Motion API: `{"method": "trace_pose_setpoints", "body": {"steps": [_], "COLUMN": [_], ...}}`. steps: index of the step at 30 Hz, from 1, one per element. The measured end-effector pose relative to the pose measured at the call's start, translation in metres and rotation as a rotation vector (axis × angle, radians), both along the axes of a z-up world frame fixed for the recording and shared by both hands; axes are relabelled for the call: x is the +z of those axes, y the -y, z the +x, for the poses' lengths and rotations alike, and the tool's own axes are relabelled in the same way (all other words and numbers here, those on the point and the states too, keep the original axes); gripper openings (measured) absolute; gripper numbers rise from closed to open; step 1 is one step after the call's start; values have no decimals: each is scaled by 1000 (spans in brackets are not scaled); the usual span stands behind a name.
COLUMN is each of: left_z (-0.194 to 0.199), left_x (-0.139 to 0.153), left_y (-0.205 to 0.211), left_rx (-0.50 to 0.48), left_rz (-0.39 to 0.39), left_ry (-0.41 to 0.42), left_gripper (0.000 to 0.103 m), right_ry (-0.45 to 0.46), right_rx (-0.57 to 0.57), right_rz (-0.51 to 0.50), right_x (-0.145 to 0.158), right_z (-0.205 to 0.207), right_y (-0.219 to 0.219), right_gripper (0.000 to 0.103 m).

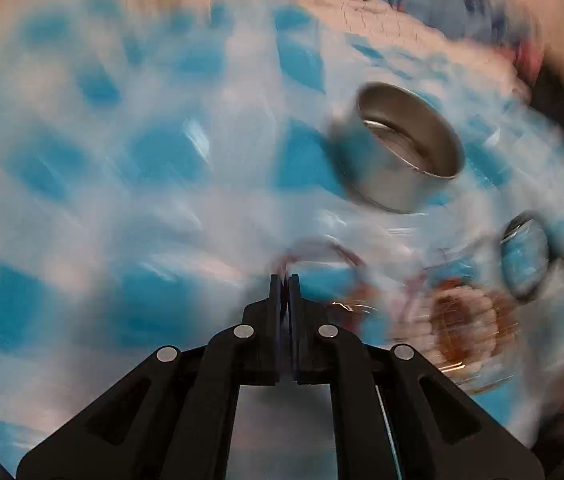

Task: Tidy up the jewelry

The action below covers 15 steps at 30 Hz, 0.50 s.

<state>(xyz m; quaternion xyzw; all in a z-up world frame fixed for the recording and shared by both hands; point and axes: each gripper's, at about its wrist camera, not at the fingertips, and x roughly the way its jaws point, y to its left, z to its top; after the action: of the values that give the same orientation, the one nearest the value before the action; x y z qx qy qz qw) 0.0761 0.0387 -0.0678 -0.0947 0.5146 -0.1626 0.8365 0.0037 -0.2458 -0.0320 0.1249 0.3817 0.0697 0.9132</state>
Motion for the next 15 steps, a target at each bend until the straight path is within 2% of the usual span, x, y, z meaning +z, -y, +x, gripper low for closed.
{"method": "trace_pose_setpoints", "body": {"steps": [1,3,5,7,9,11,13,14,15], "left_z": [-3,-13,-17,-12,-6,-4,-5,-6,-8], "left_x": [8,40,57,57,47,42,43,41,38], "left_y": [0,0,-8,-16,-20,-20,-14,-12,-9], "left_rx": [-8,-21,20,65,100,103,79,64,53], "left_rz": [-60,-122,-176,-157,-130,-115,-83,-75,-59], "left_ry": [25,148,209,200,152,133,132,130,128], "left_gripper": [3,3,4,4,4,5,20,42,59], "right_ry": [3,10,12,9,6,4,-6,-10,-16], "right_rx": [-5,-10,-4,2,0,-4,-1,2,7], "right_rz": [2,9,5,2,2,3,6,6,6], "right_x": [1,3,4,3,2,2,0,0,-2], "right_z": [0,-1,-2,-2,-1,0,0,1,1], "right_y": [2,4,2,0,0,1,0,-1,-2], "right_gripper": [9,9,9,9,9,9,9,9,9]}}
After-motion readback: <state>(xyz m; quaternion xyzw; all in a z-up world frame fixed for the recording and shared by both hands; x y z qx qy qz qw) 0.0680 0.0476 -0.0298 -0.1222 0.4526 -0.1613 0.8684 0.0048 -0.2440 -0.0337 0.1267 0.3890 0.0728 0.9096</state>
